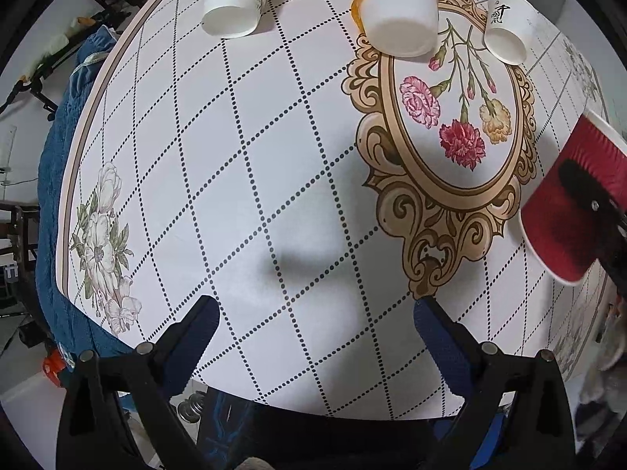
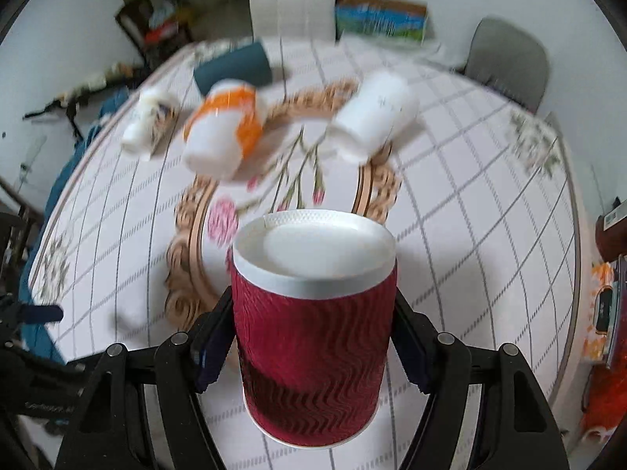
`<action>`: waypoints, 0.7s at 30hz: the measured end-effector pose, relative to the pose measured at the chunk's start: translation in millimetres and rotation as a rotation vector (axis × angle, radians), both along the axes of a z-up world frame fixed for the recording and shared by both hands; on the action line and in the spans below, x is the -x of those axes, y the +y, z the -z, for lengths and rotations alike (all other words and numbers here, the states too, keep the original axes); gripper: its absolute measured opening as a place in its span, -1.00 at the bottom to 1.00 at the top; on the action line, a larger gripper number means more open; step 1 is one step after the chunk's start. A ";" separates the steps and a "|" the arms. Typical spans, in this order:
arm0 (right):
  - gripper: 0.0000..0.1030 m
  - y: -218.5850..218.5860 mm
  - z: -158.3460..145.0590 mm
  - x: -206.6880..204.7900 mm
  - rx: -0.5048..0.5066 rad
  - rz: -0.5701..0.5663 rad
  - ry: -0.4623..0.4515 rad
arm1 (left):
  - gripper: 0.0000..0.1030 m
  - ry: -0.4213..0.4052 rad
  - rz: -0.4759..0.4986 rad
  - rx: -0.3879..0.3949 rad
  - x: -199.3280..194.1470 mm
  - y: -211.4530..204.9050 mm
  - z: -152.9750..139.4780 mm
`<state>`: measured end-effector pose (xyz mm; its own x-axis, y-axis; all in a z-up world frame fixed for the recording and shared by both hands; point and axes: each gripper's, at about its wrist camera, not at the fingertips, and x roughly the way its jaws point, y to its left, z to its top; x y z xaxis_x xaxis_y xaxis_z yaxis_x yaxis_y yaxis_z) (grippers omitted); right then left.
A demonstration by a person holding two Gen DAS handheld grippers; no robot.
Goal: Flip cup upside down
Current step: 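Lower the inverted red cup onto the placemat and open the right gripper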
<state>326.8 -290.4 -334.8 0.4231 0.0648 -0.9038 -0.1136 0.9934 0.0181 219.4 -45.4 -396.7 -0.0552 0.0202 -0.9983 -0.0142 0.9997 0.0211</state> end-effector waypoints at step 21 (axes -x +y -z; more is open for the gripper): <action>0.47 -8.1 17.3 39.3 -0.028 -0.007 -0.046 | 0.97 -0.008 0.023 -0.017 -10.3 -25.7 -0.1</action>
